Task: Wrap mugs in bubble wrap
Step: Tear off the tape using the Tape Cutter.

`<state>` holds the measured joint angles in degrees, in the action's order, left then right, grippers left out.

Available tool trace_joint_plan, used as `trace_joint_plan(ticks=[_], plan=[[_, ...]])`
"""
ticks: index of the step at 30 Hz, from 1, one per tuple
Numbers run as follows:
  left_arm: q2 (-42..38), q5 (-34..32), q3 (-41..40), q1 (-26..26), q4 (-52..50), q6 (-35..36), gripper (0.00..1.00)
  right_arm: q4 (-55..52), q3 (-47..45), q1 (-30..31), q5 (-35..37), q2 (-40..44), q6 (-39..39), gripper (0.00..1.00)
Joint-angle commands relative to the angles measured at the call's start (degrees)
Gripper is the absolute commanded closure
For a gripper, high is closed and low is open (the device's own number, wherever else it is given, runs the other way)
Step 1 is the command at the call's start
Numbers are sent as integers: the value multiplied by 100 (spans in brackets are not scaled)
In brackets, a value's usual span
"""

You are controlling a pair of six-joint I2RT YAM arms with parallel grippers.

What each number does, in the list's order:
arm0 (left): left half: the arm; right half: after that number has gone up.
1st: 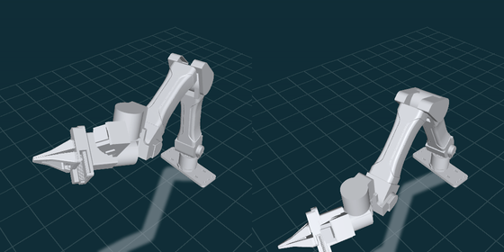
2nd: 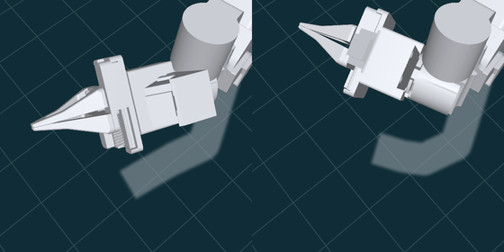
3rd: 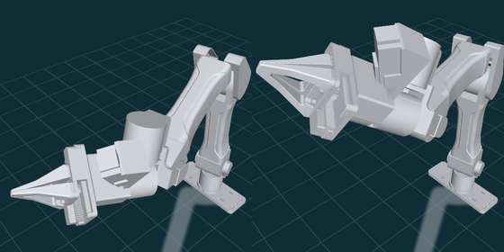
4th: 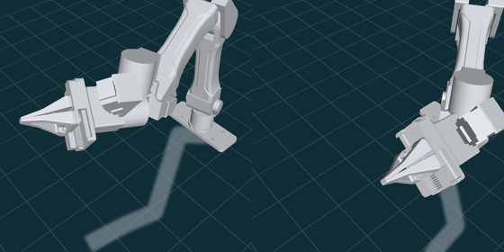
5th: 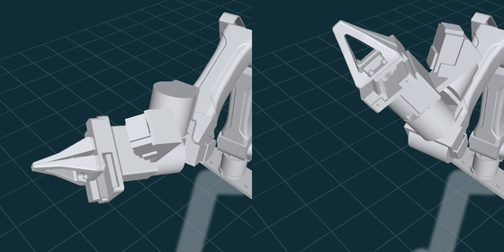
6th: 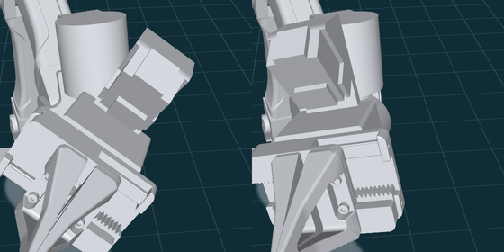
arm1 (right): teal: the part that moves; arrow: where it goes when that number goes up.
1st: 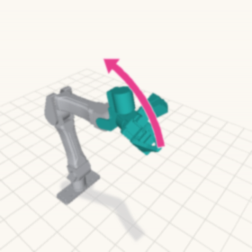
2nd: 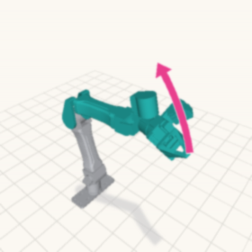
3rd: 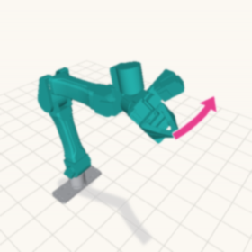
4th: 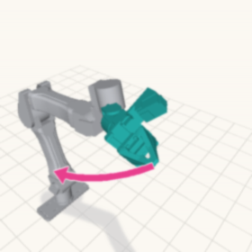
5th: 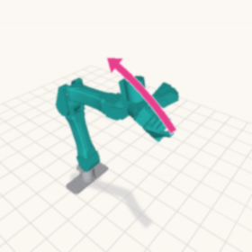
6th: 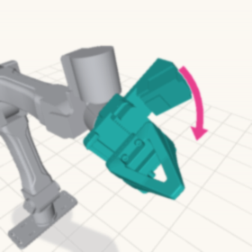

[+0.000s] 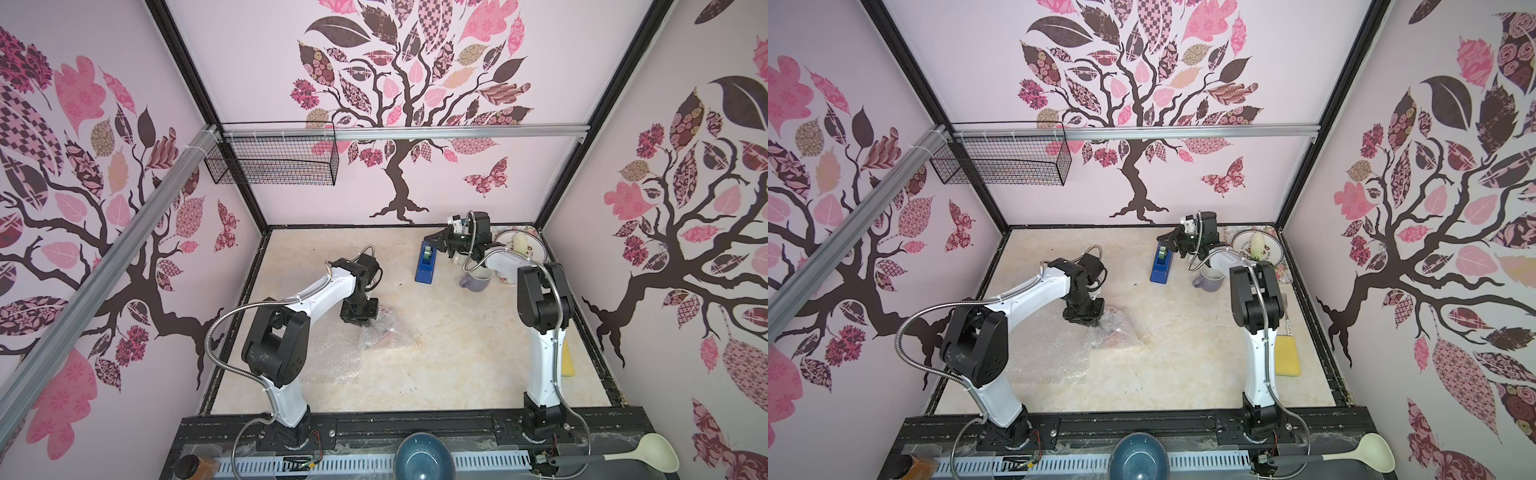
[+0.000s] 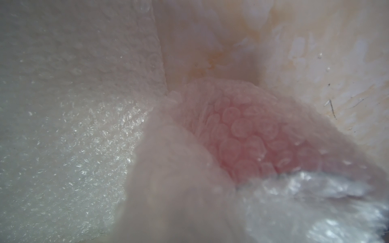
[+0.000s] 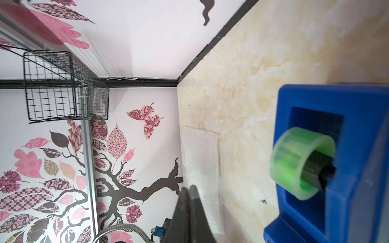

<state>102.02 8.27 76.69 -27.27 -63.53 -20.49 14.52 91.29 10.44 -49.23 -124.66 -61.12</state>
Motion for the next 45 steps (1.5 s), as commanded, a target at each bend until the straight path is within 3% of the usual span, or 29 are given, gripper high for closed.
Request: trace_joint_plan(ticks=[1,7,14,37,45], plan=[[29,198,-114,-51,151,-25,100,549,-540,33,-94,634,-329,100],[62,174,-86,-44,132,-8,100,1393,-2069,79,-17,1170,-647,100],[108,142,-57,-67,135,10,100,1943,-3030,306,-9,1322,-805,100],[124,167,-183,-152,273,-9,100,2269,-3570,714,202,1333,-931,100],[157,249,-215,-150,346,2,100,1752,-2599,714,167,1392,-859,100]])
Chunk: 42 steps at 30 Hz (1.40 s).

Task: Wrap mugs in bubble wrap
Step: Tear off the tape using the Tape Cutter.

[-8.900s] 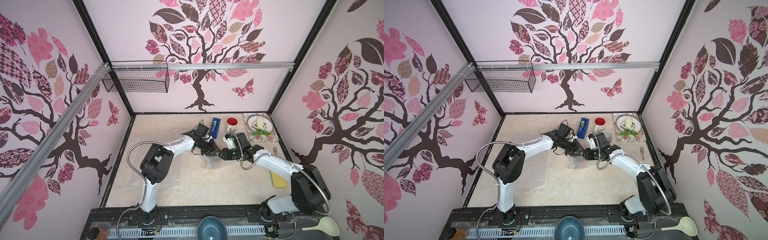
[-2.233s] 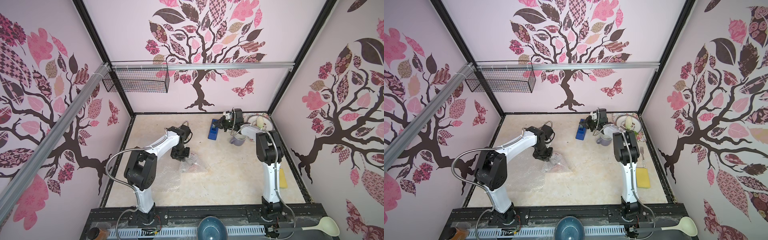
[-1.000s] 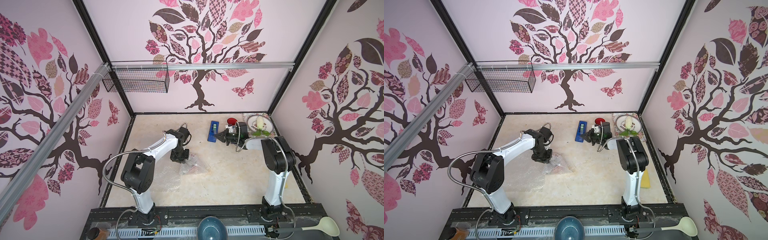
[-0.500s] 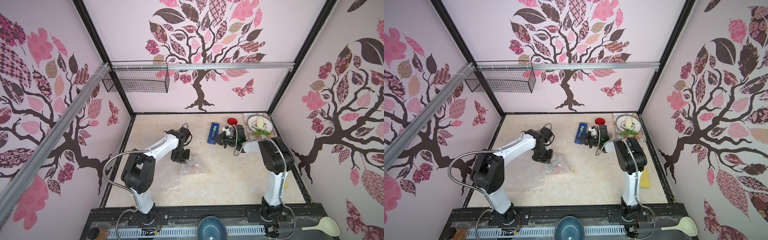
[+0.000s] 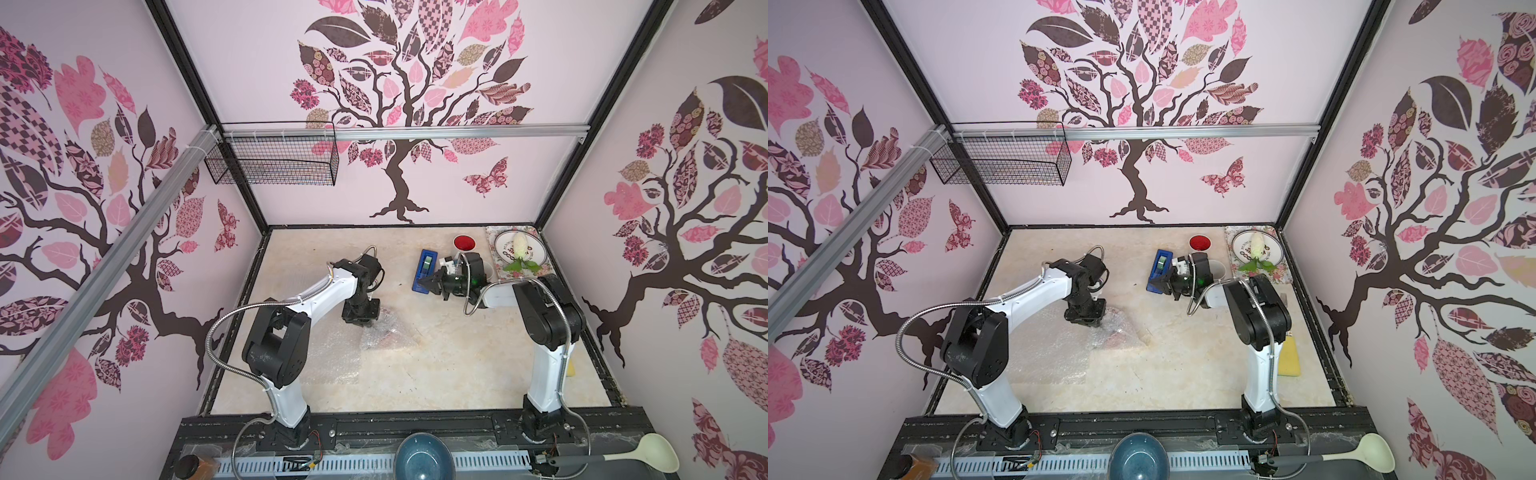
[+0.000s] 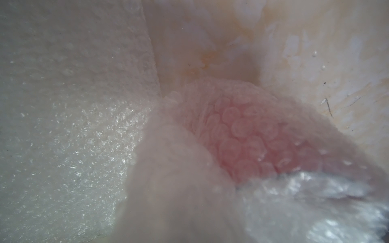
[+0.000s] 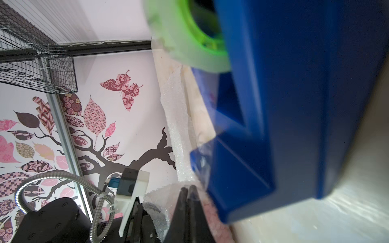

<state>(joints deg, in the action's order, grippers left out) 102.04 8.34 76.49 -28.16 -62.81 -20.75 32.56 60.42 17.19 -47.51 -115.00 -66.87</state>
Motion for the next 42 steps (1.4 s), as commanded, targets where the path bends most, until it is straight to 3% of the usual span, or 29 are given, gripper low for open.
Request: trace_joint_plan(ticks=[1,5,26,42], plan=[[155,252,-210,-61,279,20,100,-86,567,40,0,442,-300,100],[126,256,-276,-67,322,16,100,-212,621,64,39,604,-291,100],[125,247,-354,-66,363,71,100,410,-1124,333,145,875,-312,100],[149,236,-385,-98,386,87,100,794,-1371,477,169,414,-346,100]])
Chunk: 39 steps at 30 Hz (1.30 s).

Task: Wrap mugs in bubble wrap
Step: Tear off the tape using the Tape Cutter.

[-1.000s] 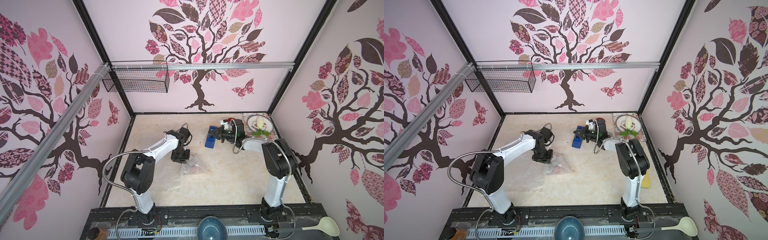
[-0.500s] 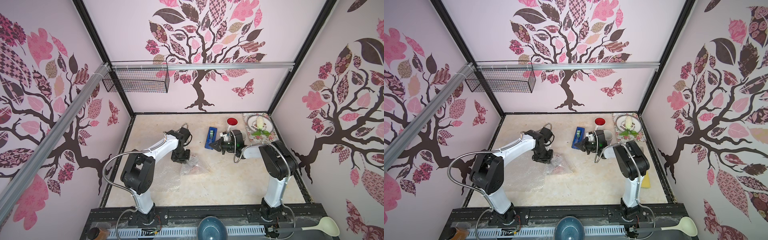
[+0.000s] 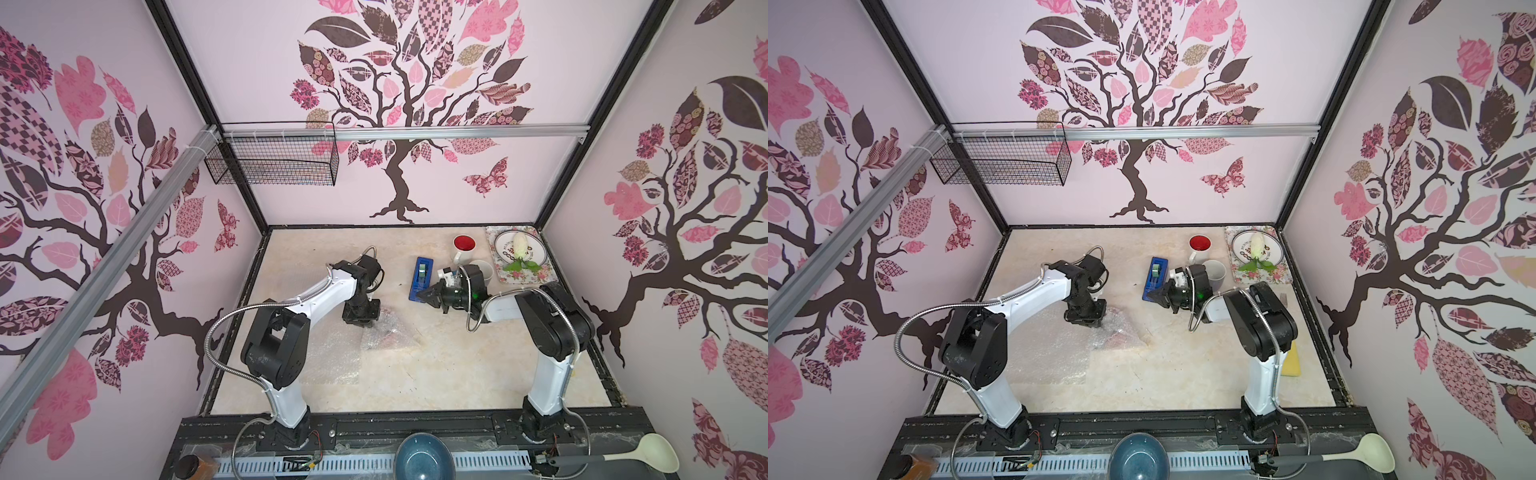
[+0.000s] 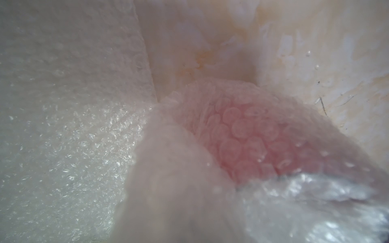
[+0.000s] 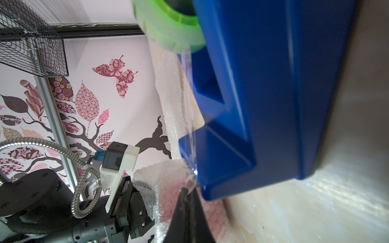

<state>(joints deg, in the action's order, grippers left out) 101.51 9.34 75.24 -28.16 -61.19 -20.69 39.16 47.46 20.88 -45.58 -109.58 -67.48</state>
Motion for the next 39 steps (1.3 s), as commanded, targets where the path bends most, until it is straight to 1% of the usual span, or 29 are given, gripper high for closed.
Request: trace_joint_plan(ticks=[1,4,7,11,18,22,25,26,29,31,34,37,39], plan=[[208,130,-256,-102,221,82,100,128,-96,115,-21,-165,-262,100],[204,109,-212,-105,218,74,100,132,-197,125,27,-383,-178,100],[176,97,-157,-109,193,50,100,449,-342,143,98,-681,-252,100],[145,81,-123,-120,165,8,100,469,-369,159,297,-989,-148,100],[93,98,-159,-182,177,-75,100,-109,-236,162,718,-1025,243,100],[101,91,-124,-222,188,-110,100,-90,-187,170,724,-1181,260,100],[130,89,-110,-248,200,-128,100,-195,-166,168,740,-1147,366,100],[137,73,-102,-251,196,-133,100,-79,-202,166,692,-1108,338,100],[126,-6,-110,-277,187,-146,100,252,-409,162,548,-733,194,100],[110,-58,-104,-280,168,-163,100,46,-444,148,440,-334,258,100],[42,-104,-139,-286,188,-218,100,-319,-576,149,264,444,287,100],[-48,-181,-159,-288,231,-338,100,-647,-899,209,123,1398,93,100],[-87,-232,-162,-317,276,-435,100,-841,-1093,358,50,1944,-118,100]])
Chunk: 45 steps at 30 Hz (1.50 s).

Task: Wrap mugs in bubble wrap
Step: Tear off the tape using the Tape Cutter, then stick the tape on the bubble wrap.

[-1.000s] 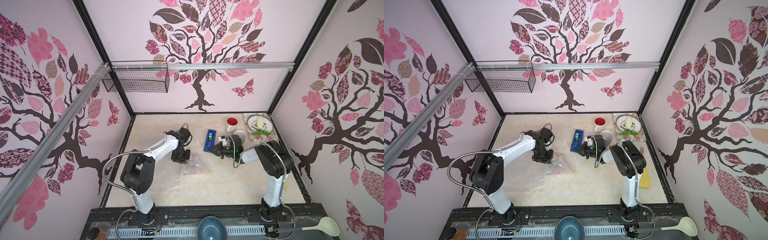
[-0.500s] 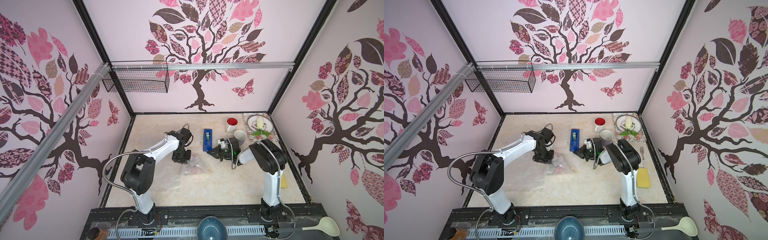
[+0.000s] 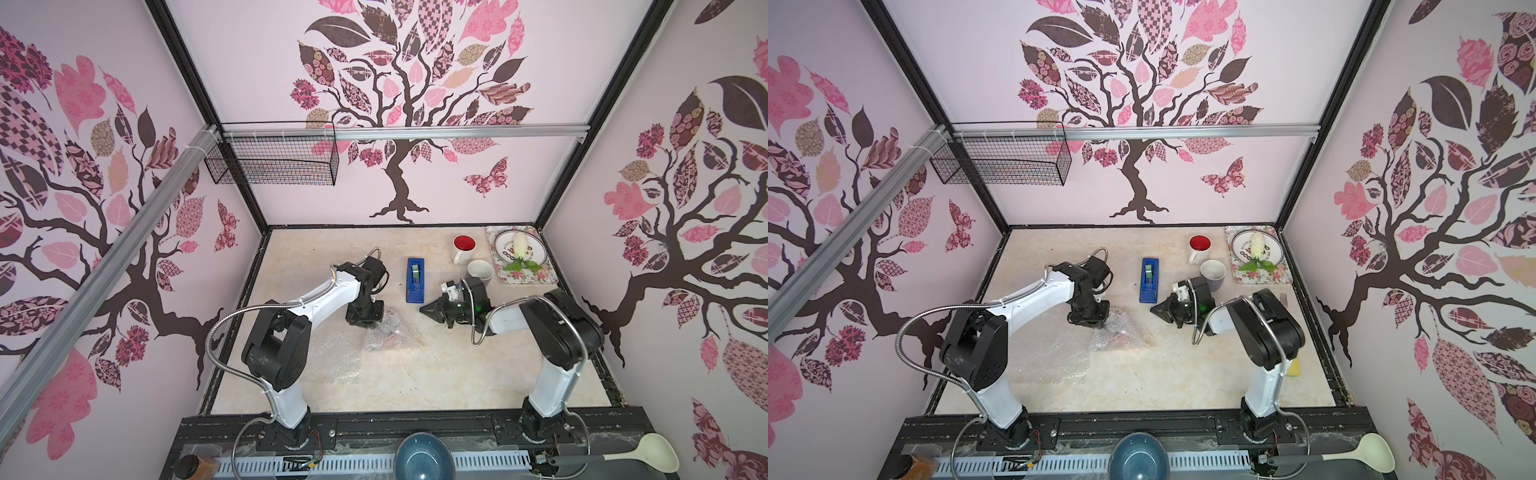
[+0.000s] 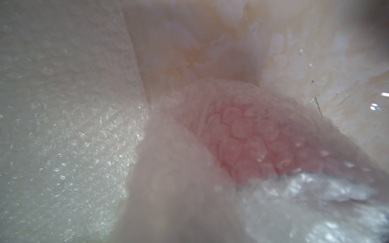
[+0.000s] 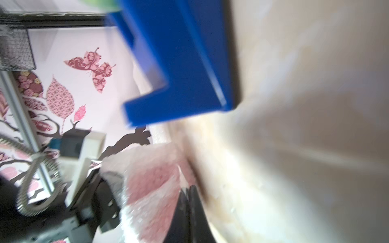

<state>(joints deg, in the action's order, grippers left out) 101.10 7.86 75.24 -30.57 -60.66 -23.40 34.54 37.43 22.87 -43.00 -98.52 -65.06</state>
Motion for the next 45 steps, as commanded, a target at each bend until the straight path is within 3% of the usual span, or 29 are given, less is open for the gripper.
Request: trace_joint_plan(ticks=[1,9,19,45], plan=[[-61,-164,-150,-113,238,-221,100,-407,-166,290,-204,1104,-527,100],[-66,-304,14,-286,360,-686,100,107,-357,1075,174,1668,-1550,100],[21,-260,164,-427,307,-746,100,1647,-217,1652,512,756,-2321,100],[-183,-111,68,-442,343,-763,100,1421,-23,1896,808,-190,-1940,100]])
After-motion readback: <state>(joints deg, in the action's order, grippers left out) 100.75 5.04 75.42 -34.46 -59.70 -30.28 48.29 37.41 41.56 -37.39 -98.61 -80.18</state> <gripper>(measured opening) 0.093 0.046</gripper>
